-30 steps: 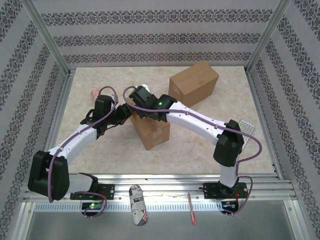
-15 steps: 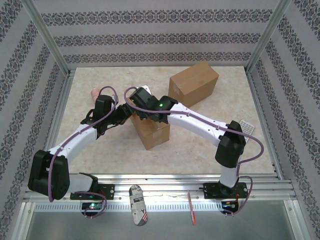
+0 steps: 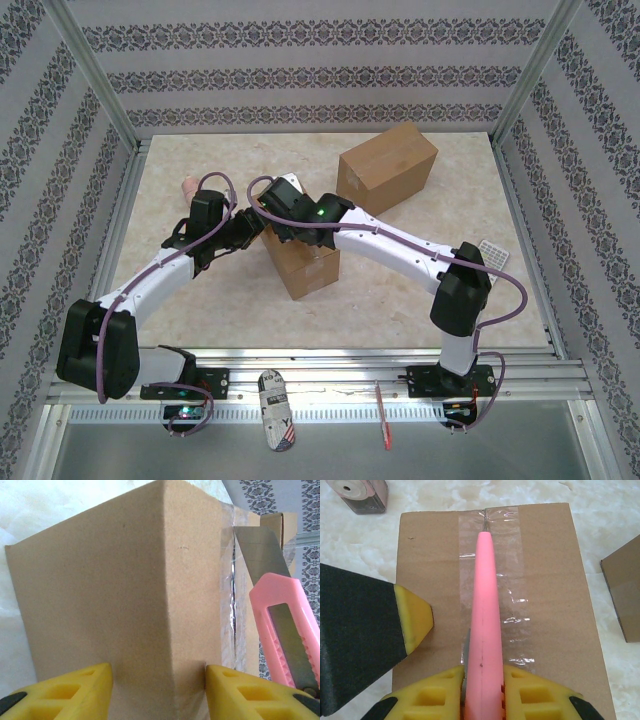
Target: Unpack the express box
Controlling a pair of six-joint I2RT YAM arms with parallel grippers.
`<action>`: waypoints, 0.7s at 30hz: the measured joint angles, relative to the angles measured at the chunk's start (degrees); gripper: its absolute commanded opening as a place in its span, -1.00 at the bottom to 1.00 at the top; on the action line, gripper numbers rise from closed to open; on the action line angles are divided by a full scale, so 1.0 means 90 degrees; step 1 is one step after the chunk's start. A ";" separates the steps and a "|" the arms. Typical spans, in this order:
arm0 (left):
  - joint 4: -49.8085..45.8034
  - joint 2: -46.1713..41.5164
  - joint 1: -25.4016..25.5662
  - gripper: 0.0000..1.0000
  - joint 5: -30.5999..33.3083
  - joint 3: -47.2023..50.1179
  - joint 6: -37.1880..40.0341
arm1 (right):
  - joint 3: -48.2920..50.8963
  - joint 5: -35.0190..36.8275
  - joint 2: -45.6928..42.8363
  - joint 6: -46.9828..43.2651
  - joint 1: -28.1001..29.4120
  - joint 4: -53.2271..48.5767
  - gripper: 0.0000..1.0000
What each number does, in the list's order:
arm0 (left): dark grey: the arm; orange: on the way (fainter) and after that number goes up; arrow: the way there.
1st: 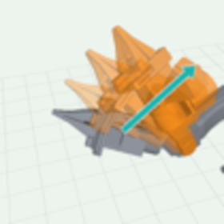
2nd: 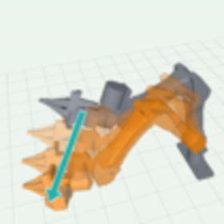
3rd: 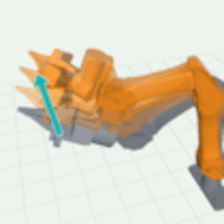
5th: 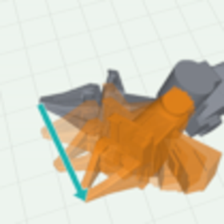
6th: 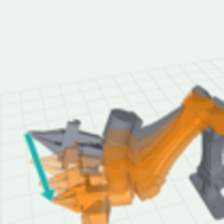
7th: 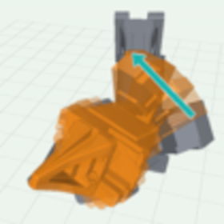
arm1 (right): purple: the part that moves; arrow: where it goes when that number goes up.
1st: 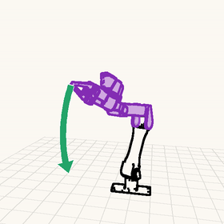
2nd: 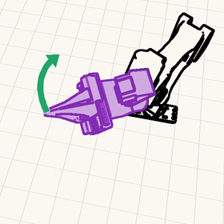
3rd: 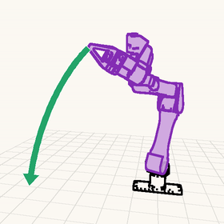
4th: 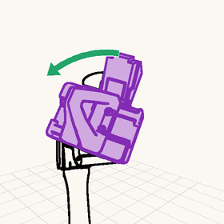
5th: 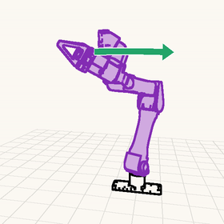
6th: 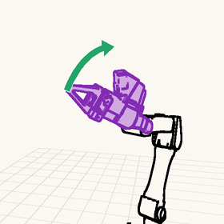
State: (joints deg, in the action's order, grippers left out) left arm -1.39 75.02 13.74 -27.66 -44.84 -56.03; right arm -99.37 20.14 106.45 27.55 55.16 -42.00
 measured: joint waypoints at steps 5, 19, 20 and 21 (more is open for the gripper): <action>0.0027 0.0017 0.0000 0.02 -0.0022 0.0000 0.0000 | 0.0141 0.0019 -0.0097 0.0112 0.0085 -0.0078 -1.00; 0.0112 0.0075 0.0000 0.01 -0.0051 0.0000 -0.0002 | 0.0600 0.0019 -0.0452 0.0265 0.0182 -0.0182 -1.00; 0.0112 0.0078 0.0000 0.01 -0.0049 0.0000 -0.0002 | 0.0624 0.0019 -0.0471 0.0277 0.0182 -0.0194 -1.00; 0.0112 0.0078 0.0000 0.01 -0.0051 0.0000 0.0000 | 0.0661 0.0019 -0.0495 0.0287 0.0185 -0.0192 -1.00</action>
State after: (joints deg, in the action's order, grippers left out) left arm -0.38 75.72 13.74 -28.12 -44.84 -56.03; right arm -93.43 20.32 102.00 30.13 56.82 -43.72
